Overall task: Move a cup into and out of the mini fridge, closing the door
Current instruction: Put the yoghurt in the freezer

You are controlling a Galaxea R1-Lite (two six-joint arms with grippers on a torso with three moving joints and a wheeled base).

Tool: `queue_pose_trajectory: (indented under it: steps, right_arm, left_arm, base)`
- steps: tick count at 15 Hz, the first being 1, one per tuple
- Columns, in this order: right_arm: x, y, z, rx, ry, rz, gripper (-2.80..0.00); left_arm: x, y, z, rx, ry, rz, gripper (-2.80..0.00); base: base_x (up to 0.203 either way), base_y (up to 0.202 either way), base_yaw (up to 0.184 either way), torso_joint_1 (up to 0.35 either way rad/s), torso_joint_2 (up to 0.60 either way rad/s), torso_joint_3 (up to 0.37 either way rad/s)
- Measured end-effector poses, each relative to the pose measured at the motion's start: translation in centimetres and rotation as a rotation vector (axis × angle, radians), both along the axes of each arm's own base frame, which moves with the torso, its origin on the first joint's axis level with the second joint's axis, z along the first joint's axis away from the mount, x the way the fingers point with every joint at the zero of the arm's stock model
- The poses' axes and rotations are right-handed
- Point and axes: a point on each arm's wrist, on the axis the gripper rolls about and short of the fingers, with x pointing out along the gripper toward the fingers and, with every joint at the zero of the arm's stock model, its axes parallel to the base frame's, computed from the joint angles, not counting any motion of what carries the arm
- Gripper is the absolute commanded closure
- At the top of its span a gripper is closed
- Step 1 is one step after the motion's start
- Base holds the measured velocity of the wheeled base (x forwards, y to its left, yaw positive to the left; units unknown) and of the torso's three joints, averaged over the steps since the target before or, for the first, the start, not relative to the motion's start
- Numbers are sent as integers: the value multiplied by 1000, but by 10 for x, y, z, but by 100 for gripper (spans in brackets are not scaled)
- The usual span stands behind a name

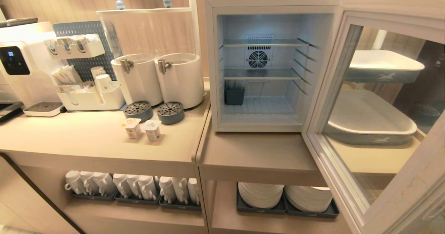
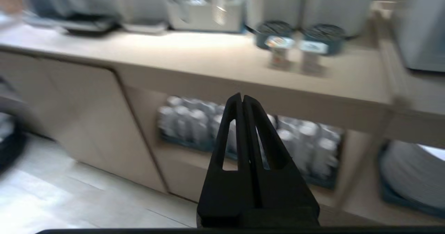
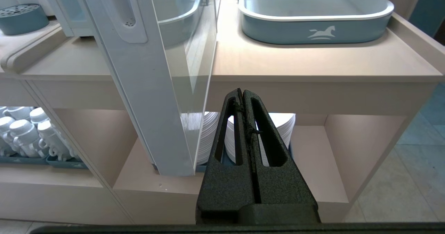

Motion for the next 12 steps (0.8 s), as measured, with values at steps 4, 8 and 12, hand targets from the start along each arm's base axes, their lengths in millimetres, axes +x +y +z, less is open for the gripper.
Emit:
queue_pose_trajectory:
  steps: [4, 8, 12]
  right_arm:
    - [0, 0, 0, 0, 0, 0, 0]
    - [0, 0, 0, 0, 0, -1, 0]
    - [0, 0, 0, 0, 0, 1, 0]
  left_arm:
    - [31, -6, -58, 15, 26, -216, 0]
    - [49, -8, -93, 51, 29, -289, 0]
    - [50, -8, -97, 49, 36, -288, 0]
  base:
    - [0, 0, 0, 0, 0, 0]
    - [0, 0, 0, 0, 0, 0]
    - [-16, 0, 0, 2, 1, 1]
